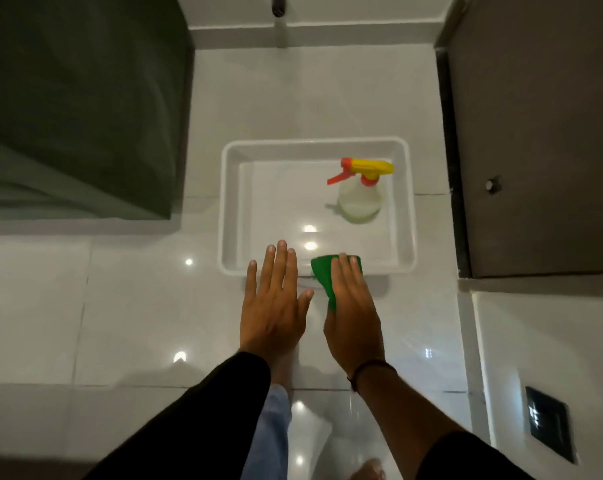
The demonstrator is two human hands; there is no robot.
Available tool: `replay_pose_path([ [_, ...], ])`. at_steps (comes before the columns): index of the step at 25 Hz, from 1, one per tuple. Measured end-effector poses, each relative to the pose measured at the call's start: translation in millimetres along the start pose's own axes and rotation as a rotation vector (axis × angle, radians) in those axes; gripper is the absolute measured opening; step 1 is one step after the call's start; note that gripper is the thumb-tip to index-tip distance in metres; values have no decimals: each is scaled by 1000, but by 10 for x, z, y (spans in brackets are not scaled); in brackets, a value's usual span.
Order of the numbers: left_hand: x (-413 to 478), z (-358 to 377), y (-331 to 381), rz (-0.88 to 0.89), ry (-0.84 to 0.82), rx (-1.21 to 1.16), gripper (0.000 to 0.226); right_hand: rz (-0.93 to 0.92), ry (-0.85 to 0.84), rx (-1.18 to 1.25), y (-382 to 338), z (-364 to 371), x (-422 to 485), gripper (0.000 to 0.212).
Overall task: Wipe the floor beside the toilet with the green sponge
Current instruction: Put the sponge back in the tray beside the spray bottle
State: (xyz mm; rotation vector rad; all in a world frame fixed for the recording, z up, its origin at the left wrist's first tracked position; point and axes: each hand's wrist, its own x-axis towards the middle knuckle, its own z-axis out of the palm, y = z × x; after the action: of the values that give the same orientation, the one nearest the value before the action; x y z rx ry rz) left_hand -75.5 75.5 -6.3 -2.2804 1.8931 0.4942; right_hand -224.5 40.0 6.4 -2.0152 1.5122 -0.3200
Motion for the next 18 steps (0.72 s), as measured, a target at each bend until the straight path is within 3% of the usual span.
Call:
replay_pose_path([
  [9, 1095, 43, -855, 23, 38, 26, 80, -34, -85, -197, -265, 698, 1820, 68],
  [18, 1123, 278, -964, 76, 61, 29, 83, -22, -187, -431, -159, 1062, 1821, 75],
])
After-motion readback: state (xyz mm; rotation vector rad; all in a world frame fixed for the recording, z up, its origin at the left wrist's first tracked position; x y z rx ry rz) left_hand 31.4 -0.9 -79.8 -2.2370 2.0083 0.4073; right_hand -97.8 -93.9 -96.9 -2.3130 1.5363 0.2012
